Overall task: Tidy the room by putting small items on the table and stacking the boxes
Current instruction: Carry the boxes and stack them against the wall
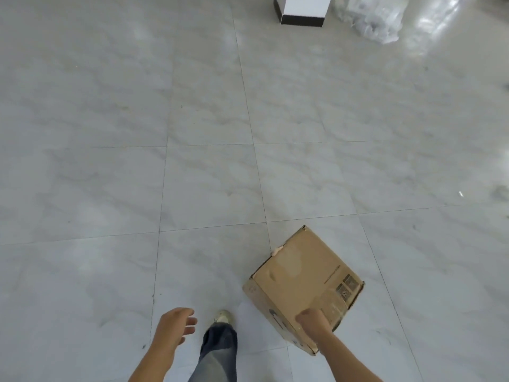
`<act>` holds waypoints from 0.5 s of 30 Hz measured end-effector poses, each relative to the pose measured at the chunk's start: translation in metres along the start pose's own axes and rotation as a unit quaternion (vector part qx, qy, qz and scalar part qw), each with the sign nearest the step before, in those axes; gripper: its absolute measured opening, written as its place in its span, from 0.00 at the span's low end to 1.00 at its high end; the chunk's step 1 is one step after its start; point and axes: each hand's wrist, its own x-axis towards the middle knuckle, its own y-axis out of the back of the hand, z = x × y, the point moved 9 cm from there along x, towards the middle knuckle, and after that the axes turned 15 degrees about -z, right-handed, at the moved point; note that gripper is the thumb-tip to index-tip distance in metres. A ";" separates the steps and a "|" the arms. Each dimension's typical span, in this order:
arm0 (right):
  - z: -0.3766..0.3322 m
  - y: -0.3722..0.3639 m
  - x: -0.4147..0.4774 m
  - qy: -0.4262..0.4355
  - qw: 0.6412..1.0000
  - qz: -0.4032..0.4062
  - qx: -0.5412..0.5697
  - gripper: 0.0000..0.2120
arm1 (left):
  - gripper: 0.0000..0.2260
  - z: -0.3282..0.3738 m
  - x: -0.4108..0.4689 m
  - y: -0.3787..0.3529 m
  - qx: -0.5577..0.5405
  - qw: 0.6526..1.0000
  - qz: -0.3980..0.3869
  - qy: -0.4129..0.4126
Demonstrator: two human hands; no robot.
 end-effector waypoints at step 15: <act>-0.080 0.025 0.184 -0.030 0.997 0.061 -0.042 0.21 | 0.03 0.028 0.227 -0.111 0.195 0.968 -0.153 0.043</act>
